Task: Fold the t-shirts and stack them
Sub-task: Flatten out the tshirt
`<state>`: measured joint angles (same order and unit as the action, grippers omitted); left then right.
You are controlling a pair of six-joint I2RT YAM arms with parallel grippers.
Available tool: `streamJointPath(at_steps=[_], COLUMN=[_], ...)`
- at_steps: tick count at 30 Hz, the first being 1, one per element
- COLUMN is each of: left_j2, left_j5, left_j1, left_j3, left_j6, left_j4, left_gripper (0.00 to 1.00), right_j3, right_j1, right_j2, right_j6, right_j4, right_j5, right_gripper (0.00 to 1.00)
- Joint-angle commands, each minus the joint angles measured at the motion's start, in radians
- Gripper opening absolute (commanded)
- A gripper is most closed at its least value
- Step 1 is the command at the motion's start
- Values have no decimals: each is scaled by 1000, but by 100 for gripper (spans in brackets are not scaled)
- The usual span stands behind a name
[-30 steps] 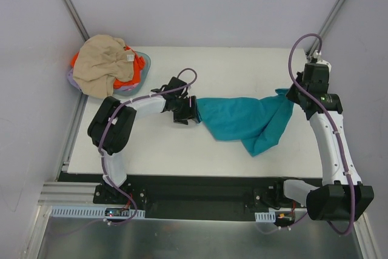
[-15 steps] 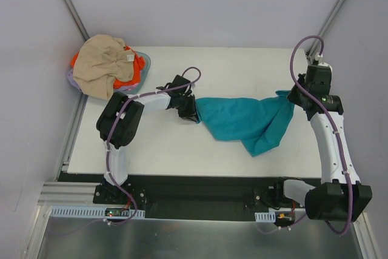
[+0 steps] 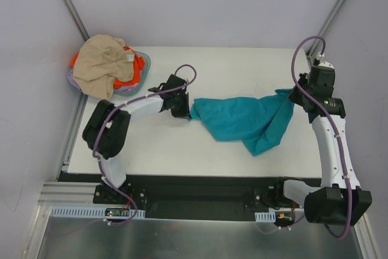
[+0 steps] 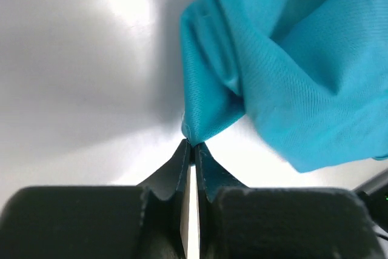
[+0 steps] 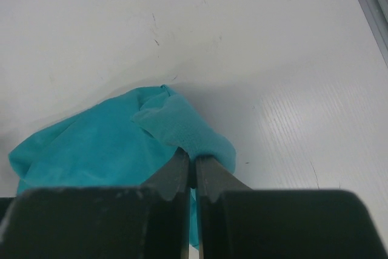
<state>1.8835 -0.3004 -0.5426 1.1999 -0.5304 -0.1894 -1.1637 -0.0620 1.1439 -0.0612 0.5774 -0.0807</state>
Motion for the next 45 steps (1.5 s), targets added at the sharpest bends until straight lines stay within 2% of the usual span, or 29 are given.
streamJointPath(at_steps=[1, 3, 7, 10, 15, 20, 22, 26, 30, 33, 37, 40, 42, 43, 44, 45], left_j2=[-314, -447, -650, -789, -1012, -1181, -1233, -1290, -1299, -1247, -1103, -988, -889, -858, -822, -758], left_j5=[373, 539, 737, 820, 873, 792, 758, 710, 695, 765, 877, 871, 793, 649, 576, 532], left_j1=[-2, -2, -2, -2, -2, -2, -2, -2, -2, -2, -2, 13, 50, 108, 146, 176], left_j3=[-39, -40, 12, 82, 174, 259, 286, 361, 351, 284, 138, -24, -130, -164, -219, -238], left_j6=[64, 75, 131, 194, 280, 340, 357, 374, 366, 342, 256, 132, 55, -4, -23, -61], left_j4=[-74, -123, -154, -159, -157, -157, -157, -157, -157, -157, -159, -168, -191, -199, -200, -212], left_gripper=[0, 0, 0, 0, 0, 0, 0, 0, 0, 0, 0, 6, 19, 31, 58, 74], right_j3=[-19, -42, -93, -137, -226, -369, -428, -481, -487, -449, -329, -217, -151, -157, -175, -203], right_j1=[-9, -9, -9, -9, -10, -9, -9, -9, -9, -9, -9, -9, -9, -9, -9, -9], right_j2=[-107, -159, -246, -317, -412, -467, -483, -510, -521, -480, -321, -143, 25, 92, 162, 300], right_j6=[43, 46, 40, 38, 52, 52, 54, 54, 54, 54, 55, 101, 126, 132, 141, 156], right_j4=[-68, -65, -53, -51, -42, -13, -7, -5, 18, 27, 3, -66, -125, -145, -136, -117], right_j5=[39, 23, -27, -14, -30, 31, 109, 197, 145, 137, 55, 27, 39, 44, 48, 58], right_gripper=[1, 1, 1, 1, 1, 1, 2, 4, 5, 6, 8, 6, 6, 15, 23, 32])
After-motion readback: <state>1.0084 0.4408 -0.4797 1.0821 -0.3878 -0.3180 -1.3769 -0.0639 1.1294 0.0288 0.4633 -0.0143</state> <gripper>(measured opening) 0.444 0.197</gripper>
